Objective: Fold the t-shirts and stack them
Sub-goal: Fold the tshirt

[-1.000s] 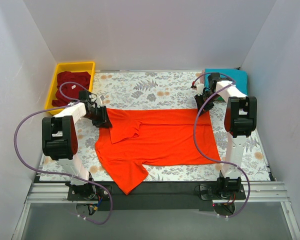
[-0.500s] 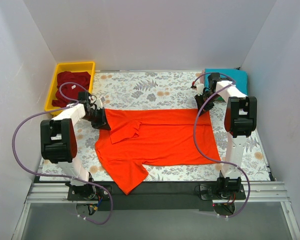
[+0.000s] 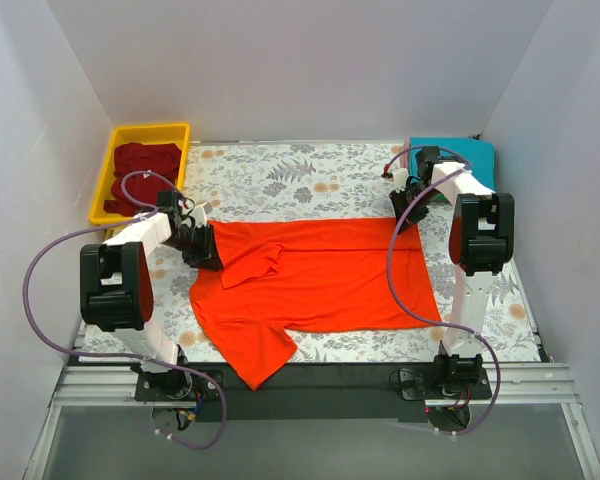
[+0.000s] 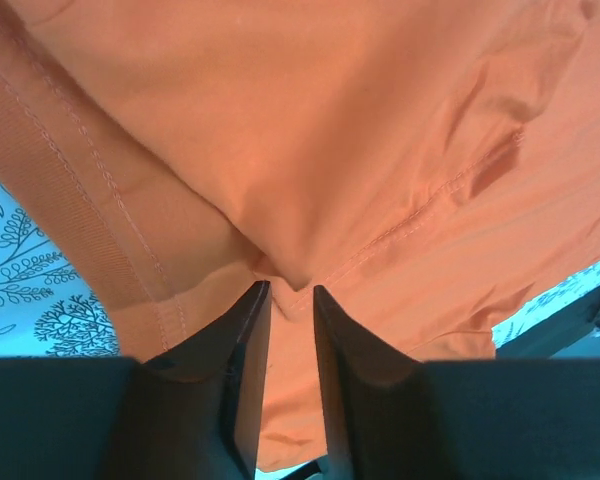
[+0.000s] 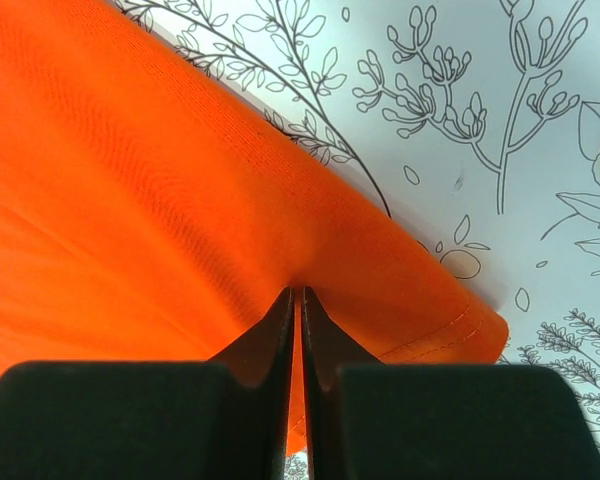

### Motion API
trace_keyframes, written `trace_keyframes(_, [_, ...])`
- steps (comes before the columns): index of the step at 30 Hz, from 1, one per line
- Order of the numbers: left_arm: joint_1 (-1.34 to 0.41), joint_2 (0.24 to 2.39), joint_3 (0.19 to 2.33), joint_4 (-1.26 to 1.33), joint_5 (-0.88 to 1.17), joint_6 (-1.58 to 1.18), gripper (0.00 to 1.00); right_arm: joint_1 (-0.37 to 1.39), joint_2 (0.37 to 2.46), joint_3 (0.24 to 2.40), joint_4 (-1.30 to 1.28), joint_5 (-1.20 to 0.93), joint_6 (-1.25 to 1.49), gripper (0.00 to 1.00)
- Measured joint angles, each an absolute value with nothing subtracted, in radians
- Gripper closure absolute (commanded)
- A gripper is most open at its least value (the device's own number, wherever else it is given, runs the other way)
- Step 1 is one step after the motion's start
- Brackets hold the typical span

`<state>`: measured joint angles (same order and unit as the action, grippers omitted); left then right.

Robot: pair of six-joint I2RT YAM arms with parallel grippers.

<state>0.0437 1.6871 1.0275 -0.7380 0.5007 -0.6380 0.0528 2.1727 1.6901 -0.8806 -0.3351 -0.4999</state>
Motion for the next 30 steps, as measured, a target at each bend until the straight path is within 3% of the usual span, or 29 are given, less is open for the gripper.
trace_keyframes(2, [0.044,1.689,1.029,-0.743,0.504,-0.628,0.70,0.053,2.173,1.690,-0.881,-0.336,-0.500,0.90])
trace_keyframes(7, [0.044,1.687,1.118,-0.764,0.516,-0.621,0.70,0.053,2.158,1.690,-0.883,-0.342,-0.500,0.89])
trace_keyframes(13, [0.044,1.695,1.242,-0.676,0.524,-0.649,0.80,0.053,2.122,1.705,-0.886,-0.362,-0.496,0.90])
trace_keyframes(25, [0.048,1.896,1.229,-0.553,0.406,-0.702,0.86,0.053,2.174,1.712,-0.876,-0.326,-0.500,0.92])
trace_keyframes(30, [0.072,1.992,1.331,-0.552,0.401,-0.702,0.87,0.053,2.222,1.761,-0.875,-0.312,-0.495,0.91])
